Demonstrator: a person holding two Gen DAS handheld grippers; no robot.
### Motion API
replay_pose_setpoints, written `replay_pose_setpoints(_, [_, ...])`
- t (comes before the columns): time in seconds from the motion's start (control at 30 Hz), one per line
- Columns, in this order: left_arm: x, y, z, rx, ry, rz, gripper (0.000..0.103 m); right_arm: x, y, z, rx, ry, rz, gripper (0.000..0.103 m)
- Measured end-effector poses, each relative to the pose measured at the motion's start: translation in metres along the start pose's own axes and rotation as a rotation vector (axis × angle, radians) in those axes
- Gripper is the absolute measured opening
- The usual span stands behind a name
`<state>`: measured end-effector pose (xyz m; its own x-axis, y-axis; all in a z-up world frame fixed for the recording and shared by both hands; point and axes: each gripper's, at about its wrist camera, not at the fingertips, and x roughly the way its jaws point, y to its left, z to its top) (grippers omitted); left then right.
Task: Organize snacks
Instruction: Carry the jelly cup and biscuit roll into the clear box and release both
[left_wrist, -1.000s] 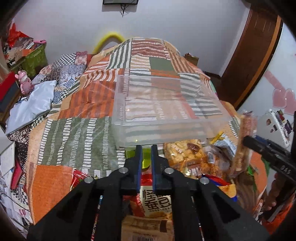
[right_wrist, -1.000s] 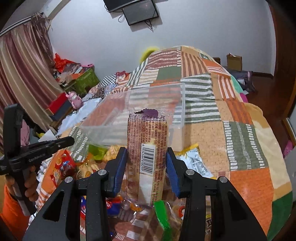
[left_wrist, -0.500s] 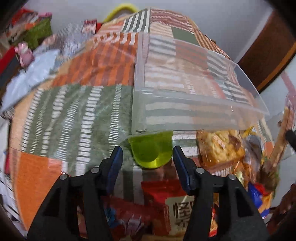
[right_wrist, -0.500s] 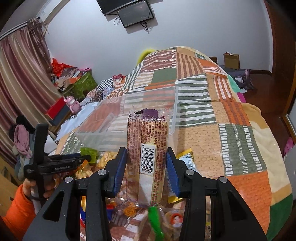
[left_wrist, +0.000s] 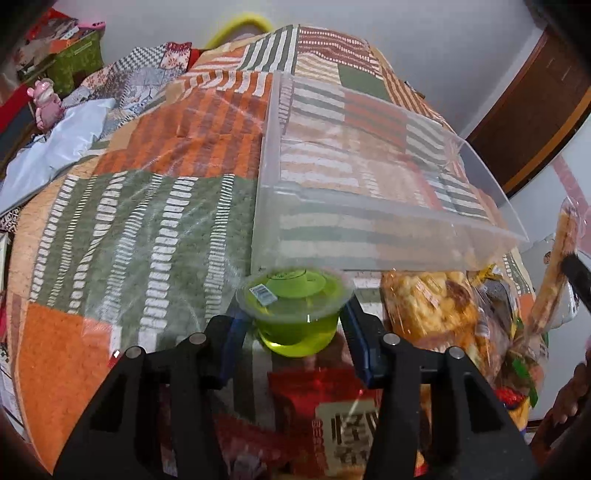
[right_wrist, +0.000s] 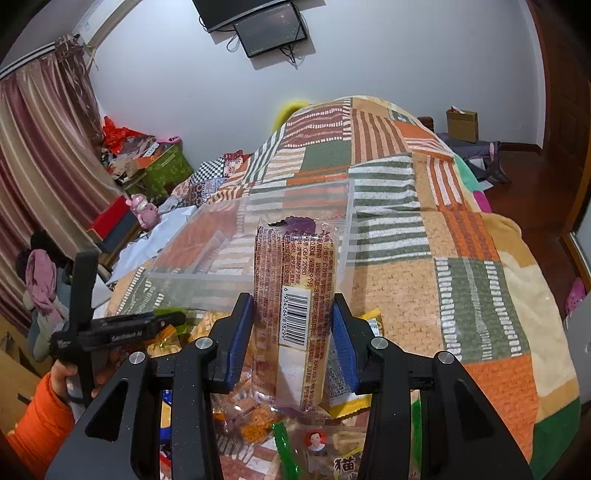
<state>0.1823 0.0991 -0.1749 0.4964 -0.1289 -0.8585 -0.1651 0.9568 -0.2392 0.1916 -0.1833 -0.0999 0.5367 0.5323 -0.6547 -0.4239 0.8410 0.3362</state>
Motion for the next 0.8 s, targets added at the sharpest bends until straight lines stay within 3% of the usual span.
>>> replay_pose_setpoints(0.27, [-0.055, -0.016, -0.001, 0.044, -0.135, 0.002, 0.048, -0.012, 0.012, 0.022, -0.049, -0.061, -0.013, 0.039])
replay_pose_setpoints(0.47, [-0.093, -0.037, 0.018, 0.097, -0.246, -0.021, 0.048, -0.014, 0.017, 0.045, -0.083, -0.105, -0.024, 0.039])
replay_pose_setpoints(0.67, [-0.096, -0.053, 0.046, 0.132, -0.294, -0.023, 0.048, -0.004, 0.019, 0.067, -0.102, -0.123, -0.026, 0.039])
replay_pose_setpoints(0.8, [-0.08, -0.059, 0.063, 0.139, -0.281, -0.015, 0.048, 0.01, 0.021, 0.078, -0.116, -0.11, -0.031, 0.039])
